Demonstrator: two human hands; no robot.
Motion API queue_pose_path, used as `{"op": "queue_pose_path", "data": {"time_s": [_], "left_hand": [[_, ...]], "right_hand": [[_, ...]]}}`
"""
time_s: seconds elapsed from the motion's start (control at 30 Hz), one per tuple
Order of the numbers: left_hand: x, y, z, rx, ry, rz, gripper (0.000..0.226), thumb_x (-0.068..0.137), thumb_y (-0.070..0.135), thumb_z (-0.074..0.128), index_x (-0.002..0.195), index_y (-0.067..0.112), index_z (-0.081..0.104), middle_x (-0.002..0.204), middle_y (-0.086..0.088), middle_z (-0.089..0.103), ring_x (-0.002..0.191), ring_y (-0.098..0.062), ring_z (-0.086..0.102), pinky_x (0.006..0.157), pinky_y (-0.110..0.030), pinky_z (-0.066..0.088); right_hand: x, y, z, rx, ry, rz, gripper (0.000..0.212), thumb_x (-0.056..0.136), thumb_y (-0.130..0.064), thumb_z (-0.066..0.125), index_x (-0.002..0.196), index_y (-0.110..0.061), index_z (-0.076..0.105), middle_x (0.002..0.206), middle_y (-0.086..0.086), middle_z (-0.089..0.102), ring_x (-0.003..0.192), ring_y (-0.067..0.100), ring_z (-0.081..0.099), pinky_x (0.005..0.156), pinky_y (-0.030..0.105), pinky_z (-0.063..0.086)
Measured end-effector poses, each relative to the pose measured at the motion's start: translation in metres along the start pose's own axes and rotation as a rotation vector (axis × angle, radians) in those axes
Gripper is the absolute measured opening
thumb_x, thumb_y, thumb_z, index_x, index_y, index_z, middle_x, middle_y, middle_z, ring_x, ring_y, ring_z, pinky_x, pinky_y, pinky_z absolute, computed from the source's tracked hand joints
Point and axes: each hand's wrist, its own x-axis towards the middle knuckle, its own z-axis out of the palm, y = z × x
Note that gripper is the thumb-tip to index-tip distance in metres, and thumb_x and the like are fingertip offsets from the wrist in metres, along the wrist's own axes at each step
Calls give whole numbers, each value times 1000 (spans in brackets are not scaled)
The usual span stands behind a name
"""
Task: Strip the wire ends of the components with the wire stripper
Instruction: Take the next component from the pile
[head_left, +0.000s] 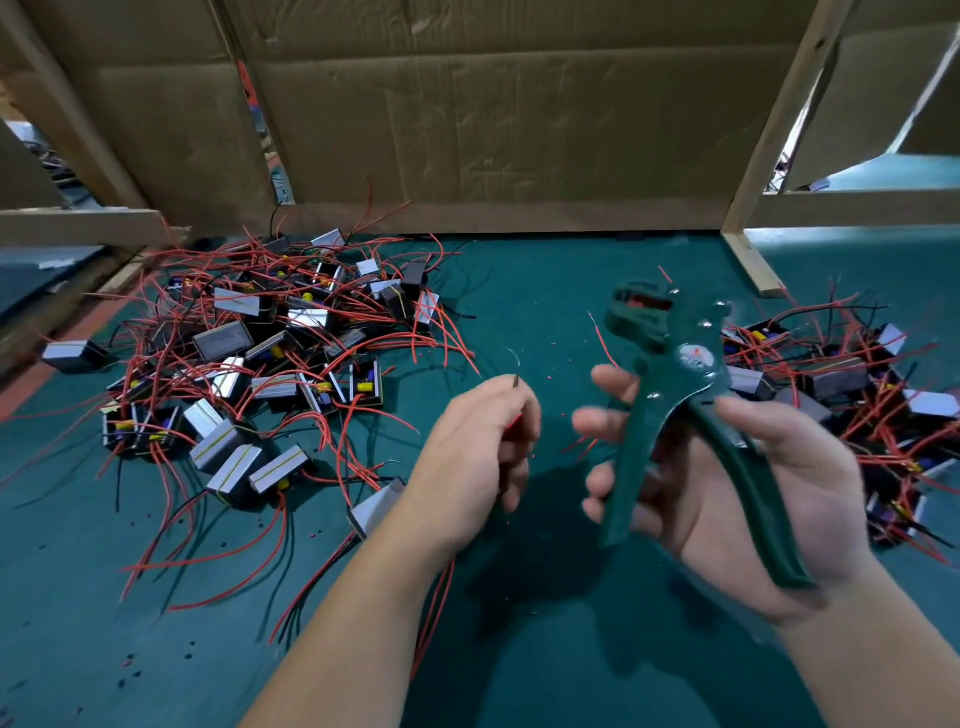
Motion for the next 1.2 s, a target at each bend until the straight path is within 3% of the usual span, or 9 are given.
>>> {"op": "queue_pose_path", "data": {"time_s": [0.07,0.17,0.43,0.63,0.77,0.87,0.97,1.1,1.2], "left_hand": [[0,1,-2,-14,-33,56,26,79,21,35,56,12,40,47,3,28,34,-15,29,38,-21,23],[1,3,-6,-91,-77,26,25,75,18,36,50,15,33,49,0,22,40,-15,22,37,-21,25],[-1,-1,-15,100,-219,1,29,87,28,43,65,16,57,46,12,34,44,-6,33,44,-16,34],[-4,-5,-14,269,-295,-46,26,85,35,48,67,31,67,54,-5,47,45,-14,44,52,-27,34],[-1,-9,-13,297,-127,-24,10,83,35,63,78,26,61,53,2,53,47,-16,52,53,-27,38],[2,-9,-14,304,39,68,18,84,27,72,71,22,60,51,5,52,50,-13,50,51,-26,38],[2,-7,-15,262,165,160,16,77,32,72,70,20,65,57,-8,55,55,-14,48,52,-30,40],[2,-6,-13,284,217,250,8,80,26,71,72,25,69,65,4,61,59,-5,49,58,-17,41],[2,-5,-14,231,242,267,8,85,19,70,78,23,69,70,4,61,61,-6,49,61,-19,42]], "right_hand": [[1,3,-3,-144,149,66,81,52,-29,83,123,1,59,99,28,65,76,42,66,69,50,57],[3,9,-2,-131,205,167,83,47,-29,82,121,3,60,95,29,64,73,42,66,67,49,57],[2,16,9,-125,47,14,75,57,-31,80,121,3,61,101,24,64,76,41,67,73,51,55],[0,16,9,-177,-3,11,77,63,-30,79,127,4,55,98,27,63,77,39,67,74,50,54],[2,17,7,-200,41,-50,75,62,-30,79,126,2,57,99,21,67,77,39,67,76,51,54],[1,15,6,-197,78,-92,76,59,-30,81,126,-1,59,105,22,65,78,39,67,75,50,54],[1,15,6,-200,75,-120,65,61,-30,80,119,-7,66,110,18,66,79,38,68,78,50,54],[2,18,5,-161,203,-136,80,50,-29,83,121,0,62,125,15,60,77,41,67,71,50,56],[3,20,4,-161,315,-120,82,50,-29,78,123,-1,58,126,14,60,75,41,67,67,50,56]]}}
